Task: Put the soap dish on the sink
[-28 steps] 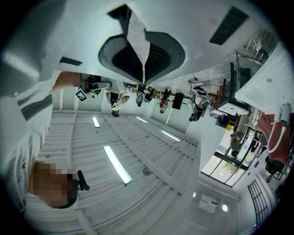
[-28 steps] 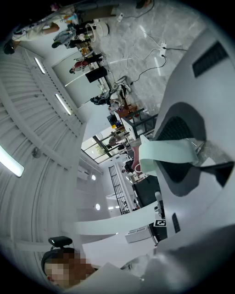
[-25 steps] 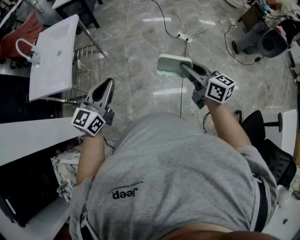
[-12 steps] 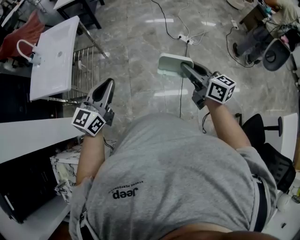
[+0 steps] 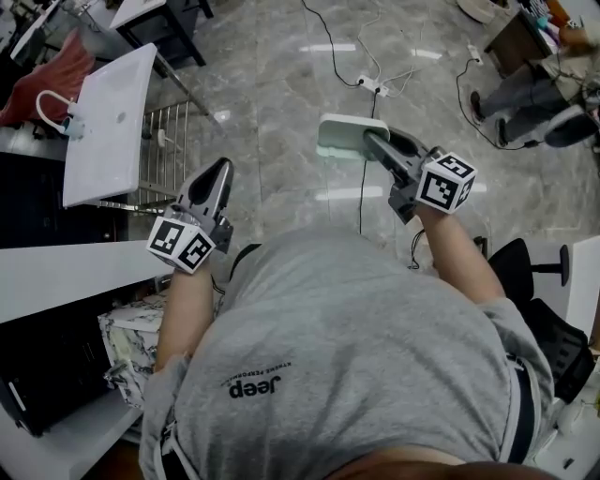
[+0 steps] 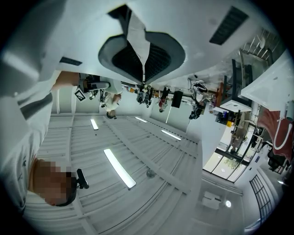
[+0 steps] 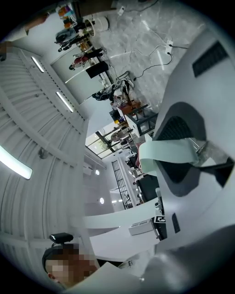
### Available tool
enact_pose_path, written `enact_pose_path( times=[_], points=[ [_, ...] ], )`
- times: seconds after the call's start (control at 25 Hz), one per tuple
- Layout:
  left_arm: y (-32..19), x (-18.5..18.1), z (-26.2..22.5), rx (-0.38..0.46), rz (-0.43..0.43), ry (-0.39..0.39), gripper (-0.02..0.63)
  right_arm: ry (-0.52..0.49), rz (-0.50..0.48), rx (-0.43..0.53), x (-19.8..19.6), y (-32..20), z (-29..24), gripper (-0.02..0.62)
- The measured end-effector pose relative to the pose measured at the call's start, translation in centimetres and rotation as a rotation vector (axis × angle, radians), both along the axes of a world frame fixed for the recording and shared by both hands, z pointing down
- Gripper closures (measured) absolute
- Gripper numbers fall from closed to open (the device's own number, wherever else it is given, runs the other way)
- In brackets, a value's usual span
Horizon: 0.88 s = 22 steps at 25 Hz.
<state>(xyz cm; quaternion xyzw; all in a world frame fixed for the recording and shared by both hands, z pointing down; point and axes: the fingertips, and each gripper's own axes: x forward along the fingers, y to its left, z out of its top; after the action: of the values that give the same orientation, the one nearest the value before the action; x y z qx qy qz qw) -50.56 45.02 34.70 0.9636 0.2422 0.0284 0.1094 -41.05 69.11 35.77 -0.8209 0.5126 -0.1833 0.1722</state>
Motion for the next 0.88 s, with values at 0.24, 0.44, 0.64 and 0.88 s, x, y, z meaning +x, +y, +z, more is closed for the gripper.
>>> enact_pose_path(
  times=[0.24, 0.44, 0.64, 0.88],
  points=[
    [-2.4, 3.1, 1.1, -0.008, -0.016, -0.01, 0.579, -0.018, -0.008, -0.016, 2.8, -1.5, 1.4, 0.466],
    [-6.7, 7.7, 2.7, -0.026, 0.012, -0.016, 0.579, -0.021, 0.004, -0.035, 7.3, -6.0, 1.9, 0.466],
    [-14.1, 15.5, 3.6, -0.047, 0.058, -0.002, 0.578, -0.002, 0.028, -0.033, 14.0, -13.6, 1.5, 0.466],
    [-24.3, 25.3, 1.9, -0.035, 0.103, 0.009, 0.579, 0.011, 0.055, -0.024, 23.4, -23.6, -0.6, 0.466]
  ],
)
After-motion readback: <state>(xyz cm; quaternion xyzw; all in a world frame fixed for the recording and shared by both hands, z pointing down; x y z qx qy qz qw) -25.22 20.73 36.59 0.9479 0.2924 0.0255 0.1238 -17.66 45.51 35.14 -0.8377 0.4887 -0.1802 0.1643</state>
